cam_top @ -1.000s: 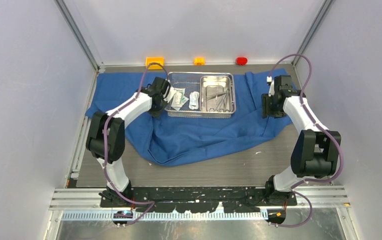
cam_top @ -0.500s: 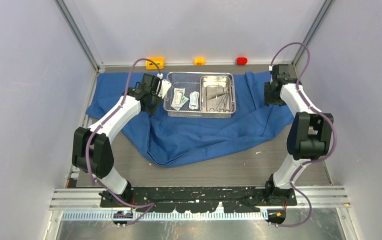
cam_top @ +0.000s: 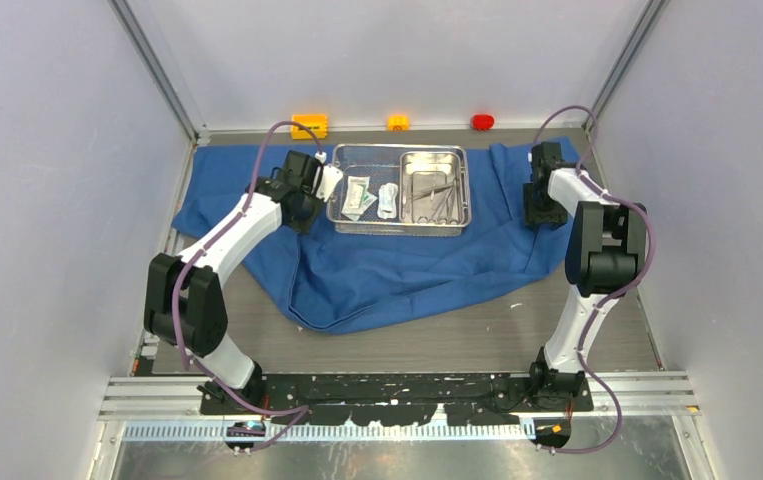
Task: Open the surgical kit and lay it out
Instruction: Open the surgical kit at the center of the board.
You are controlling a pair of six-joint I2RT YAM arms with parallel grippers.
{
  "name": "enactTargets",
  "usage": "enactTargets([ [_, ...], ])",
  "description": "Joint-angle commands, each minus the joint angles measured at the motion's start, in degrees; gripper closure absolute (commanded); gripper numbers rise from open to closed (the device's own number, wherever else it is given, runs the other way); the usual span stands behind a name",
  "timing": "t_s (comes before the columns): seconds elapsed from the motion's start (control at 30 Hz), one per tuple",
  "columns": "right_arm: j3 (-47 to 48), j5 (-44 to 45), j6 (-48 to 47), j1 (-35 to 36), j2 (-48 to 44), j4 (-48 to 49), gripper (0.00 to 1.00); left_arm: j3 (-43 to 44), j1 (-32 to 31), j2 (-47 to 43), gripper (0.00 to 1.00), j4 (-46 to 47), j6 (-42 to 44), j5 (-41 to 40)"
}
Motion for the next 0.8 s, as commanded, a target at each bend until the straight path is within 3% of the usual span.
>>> enactTargets([
  [0.0, 1.6, 3.9, -0.8, -0.1, 0.9, 1.4, 0.48, -0.1, -0.1, -2.7, 1.0, 0.9, 0.5, 1.9],
  [0.5, -1.9, 7.3, -3.0, -2.6, -2.1, 2.2, 0.99, -1.5, 0.1, -4.3, 1.0, 1.0, 1.7, -0.2],
  [0.77, -6.5, 6.8, -4.4, -7.0, -11.1, 0.9, 1.0, -0.4, 2.1, -5.2, 1.0, -3.8, 3.1, -3.0],
])
